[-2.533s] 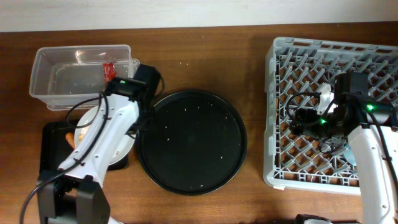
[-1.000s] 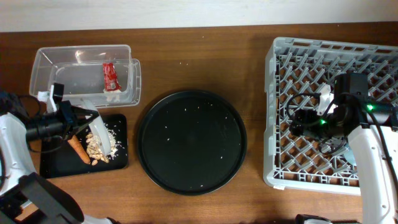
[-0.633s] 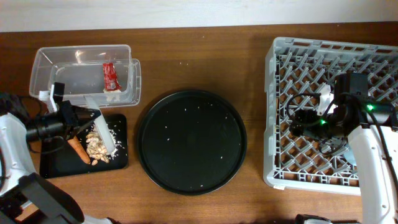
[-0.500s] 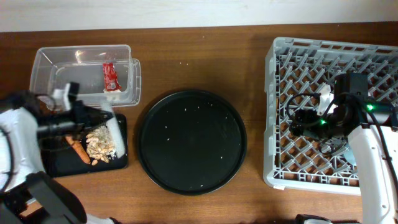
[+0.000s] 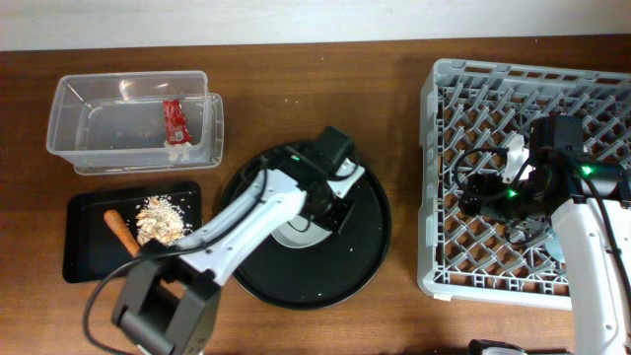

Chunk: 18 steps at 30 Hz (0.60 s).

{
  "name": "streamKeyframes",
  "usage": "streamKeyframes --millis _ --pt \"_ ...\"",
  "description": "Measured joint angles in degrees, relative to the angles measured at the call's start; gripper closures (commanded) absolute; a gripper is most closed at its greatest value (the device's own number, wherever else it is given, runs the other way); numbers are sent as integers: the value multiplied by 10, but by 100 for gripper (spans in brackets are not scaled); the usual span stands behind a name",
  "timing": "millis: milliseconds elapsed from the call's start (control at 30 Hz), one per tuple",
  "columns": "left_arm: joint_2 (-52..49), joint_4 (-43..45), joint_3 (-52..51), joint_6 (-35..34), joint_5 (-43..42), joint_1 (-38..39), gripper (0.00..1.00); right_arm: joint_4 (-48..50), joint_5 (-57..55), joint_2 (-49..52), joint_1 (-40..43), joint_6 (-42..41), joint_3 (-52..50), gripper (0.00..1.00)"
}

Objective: Sort waste into correct bins and load items into the dishwasher rack
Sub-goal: 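Set the empty white plate back on the round tray with the left gripper, then grasp the white plate rim with the right gripper and lift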

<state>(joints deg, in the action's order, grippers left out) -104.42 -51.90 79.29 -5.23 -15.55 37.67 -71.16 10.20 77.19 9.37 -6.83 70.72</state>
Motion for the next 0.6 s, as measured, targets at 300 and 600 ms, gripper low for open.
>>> streamKeyframes --millis 300,600 --pt "24 -45 30 -14 7 -59 46 22 5 0 -7 7 0 14" --pt "174 -187 43 -15 8 -417 13 212 26 105 -334 -34 2 17"
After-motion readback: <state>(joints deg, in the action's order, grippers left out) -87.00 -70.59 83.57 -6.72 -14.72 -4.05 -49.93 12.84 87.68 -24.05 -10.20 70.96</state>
